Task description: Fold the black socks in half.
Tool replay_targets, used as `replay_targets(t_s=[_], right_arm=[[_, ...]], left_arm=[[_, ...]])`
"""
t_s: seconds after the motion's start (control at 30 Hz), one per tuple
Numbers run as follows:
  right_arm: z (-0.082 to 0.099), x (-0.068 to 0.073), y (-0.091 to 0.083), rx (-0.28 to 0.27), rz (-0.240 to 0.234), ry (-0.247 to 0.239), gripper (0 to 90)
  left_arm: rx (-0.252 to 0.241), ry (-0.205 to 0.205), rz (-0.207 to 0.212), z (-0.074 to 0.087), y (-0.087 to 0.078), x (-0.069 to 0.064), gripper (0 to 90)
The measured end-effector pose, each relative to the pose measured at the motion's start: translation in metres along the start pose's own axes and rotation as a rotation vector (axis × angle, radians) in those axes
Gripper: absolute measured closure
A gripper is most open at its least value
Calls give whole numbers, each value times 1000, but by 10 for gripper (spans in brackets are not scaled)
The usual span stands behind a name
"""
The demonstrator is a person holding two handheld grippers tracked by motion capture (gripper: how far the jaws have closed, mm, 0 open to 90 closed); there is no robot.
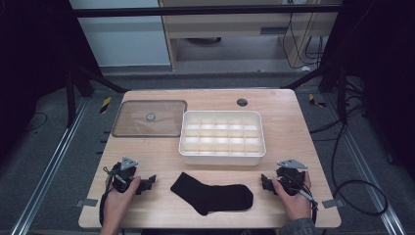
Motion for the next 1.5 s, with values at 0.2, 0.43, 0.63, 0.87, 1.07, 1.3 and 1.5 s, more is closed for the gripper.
replay_targets(t_s=[0.2,0.43,0.63,0.87,1.07,1.3,1.5], right_arm=[[-6,-3,-9,73,-46,-20,80],[-29,-1,-44,163,-70,-43,152],[-39,20,-63,260,-153,-93,300],[-35,54,-68,310,-264,-125,539],[-28,87,-60,359,-294,-171,537],[-18,103,-42,412,-232,-227,500],[-9,103,-33,470,-220,-253,721]], left_arm=[[25,23,29,-4,-8,-8,73],[122,93,89,-28,-10,-20,66],[184,138,136,-46,-13,-31,80],[202,160,198,-50,-24,-45,106],[207,194,207,-60,-29,-51,159],[209,210,240,-69,-28,-60,212],[231,230,258,-72,-20,-69,254]])
Point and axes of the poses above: each handheld gripper's, and its own axes: y roughly forward along the jaws, z roughly out of its underside, x roughly to its left, the point moved 3 cm from there along y, roughly forward along the jaws, and after that the axes turned 12 degrees about y, right-handed, at the moved point
